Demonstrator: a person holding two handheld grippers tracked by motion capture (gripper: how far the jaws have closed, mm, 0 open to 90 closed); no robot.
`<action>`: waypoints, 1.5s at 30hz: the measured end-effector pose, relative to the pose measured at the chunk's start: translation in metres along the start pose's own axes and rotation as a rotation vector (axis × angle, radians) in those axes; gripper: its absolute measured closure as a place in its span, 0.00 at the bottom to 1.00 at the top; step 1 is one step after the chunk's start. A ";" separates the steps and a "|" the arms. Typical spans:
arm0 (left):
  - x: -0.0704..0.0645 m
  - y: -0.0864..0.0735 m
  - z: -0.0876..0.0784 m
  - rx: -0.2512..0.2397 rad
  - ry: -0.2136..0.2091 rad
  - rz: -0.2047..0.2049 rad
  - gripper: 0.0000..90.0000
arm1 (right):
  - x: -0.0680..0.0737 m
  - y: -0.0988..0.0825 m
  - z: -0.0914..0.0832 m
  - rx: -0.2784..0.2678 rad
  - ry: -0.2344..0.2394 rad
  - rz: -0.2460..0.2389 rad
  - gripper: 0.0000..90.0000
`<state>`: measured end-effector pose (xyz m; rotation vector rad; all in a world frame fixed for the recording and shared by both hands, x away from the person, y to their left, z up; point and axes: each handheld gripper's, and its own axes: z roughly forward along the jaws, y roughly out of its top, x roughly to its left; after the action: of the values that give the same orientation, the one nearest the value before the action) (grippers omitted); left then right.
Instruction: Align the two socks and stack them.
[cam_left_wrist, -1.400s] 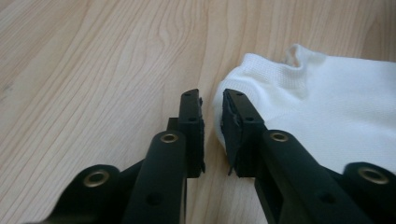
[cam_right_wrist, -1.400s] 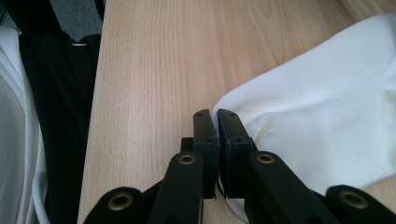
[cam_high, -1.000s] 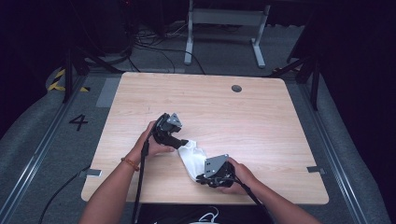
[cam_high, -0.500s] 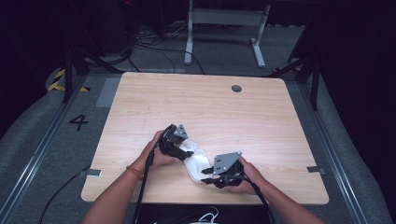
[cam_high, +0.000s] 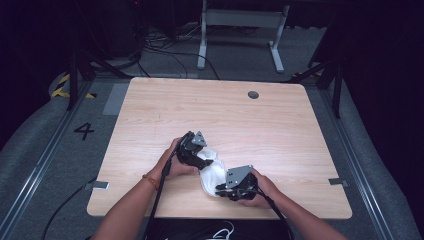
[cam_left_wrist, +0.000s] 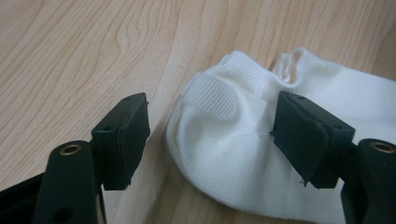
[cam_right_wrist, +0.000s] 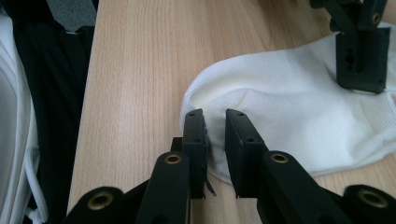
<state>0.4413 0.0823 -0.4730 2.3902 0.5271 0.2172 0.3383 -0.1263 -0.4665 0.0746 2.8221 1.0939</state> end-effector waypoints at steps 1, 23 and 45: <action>-0.001 0.001 0.000 0.002 0.007 0.003 0.30 | 0.001 0.001 0.000 -0.001 -0.009 -0.009 0.86; -0.041 -0.023 -0.020 0.015 -0.105 0.041 0.30 | -0.005 -0.010 -0.008 -0.057 0.004 -0.070 0.84; -0.031 -0.018 -0.009 -0.030 -0.109 0.028 0.31 | -0.008 -0.016 0.002 -0.069 -0.032 -0.079 0.93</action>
<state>0.4048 0.0862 -0.4781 2.3654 0.4372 0.1057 0.3466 -0.1374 -0.4776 -0.0249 2.7310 1.1608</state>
